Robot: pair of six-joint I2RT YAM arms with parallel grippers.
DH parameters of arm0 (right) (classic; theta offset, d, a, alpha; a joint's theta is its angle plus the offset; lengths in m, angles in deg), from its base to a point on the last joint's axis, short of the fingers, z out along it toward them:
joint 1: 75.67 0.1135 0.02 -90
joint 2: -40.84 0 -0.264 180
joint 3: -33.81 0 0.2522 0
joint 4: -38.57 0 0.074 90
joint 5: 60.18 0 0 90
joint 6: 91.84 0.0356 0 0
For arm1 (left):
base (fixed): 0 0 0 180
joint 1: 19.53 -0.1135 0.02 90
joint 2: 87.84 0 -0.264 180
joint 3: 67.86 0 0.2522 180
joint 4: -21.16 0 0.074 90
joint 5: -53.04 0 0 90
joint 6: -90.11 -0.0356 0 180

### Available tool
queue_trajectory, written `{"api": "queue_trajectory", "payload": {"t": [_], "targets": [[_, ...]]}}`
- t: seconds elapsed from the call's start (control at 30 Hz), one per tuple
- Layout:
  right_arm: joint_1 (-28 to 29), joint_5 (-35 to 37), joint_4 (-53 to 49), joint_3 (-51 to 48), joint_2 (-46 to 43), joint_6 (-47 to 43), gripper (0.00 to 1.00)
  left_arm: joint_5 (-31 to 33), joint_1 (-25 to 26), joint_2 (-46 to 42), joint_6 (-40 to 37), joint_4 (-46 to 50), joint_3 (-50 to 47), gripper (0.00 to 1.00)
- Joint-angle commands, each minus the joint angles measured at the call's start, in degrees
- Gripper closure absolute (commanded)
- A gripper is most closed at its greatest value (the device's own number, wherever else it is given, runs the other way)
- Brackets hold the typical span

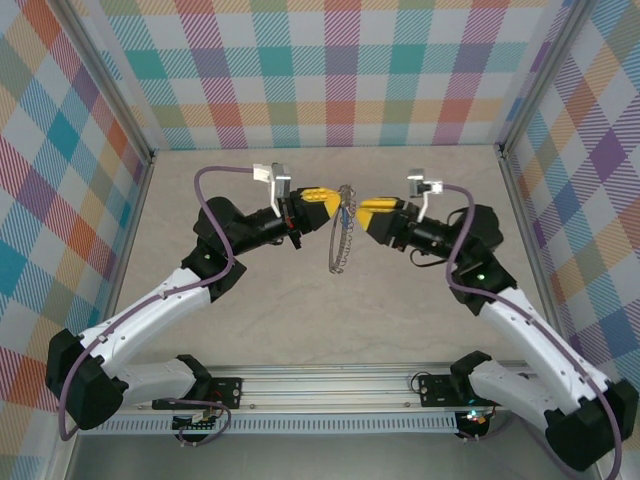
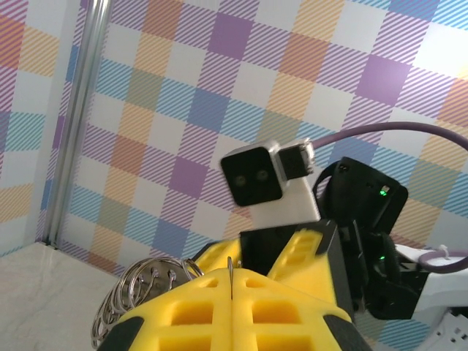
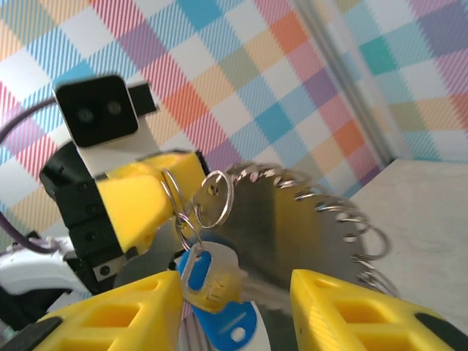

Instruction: Put the keys on the keyring

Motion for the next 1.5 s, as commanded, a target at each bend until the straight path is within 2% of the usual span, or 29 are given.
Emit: {"api": "queue_trajectory", "payload": {"t": [0.0,0.17,0.4,0.5,0.83,1.1,1.47], "targets": [[-2.7,1.9,-2.6,0.6,-4.3,-0.8,0.56,1.1,0.7,-1.4,-1.1,-5.1,-0.4,1.00],[-3.1,0.6,0.9,1.9,-2.7,2.0,0.59,0.9,0.7,-0.9,-0.3,-6.1,-0.4,1.00],[-3.0,-4.0,17.6,2.0,4.6,11.4,0.59,0.5,0.7,0.2,2.1,-8.2,-0.2,1.00],[-2.4,-4.2,21.7,1.8,6.4,13.6,0.59,0.7,0.7,0.6,2.7,-8.8,-0.2,1.00],[2.0,-2.4,23.5,1.7,8.0,12.6,0.59,0.7,0.7,1.6,3.6,-9.4,0.8,1.00],[3.6,-1.8,26.1,1.3,10.9,13.5,0.70,0.6,0.7,2.5,4.2,-10.3,1.1,1.00],[4.0,-0.9,27.4,-1.6,10.2,14.2,0.73,1.4,0.7,3.0,4.3,-11.0,1.2,1.00]]}}
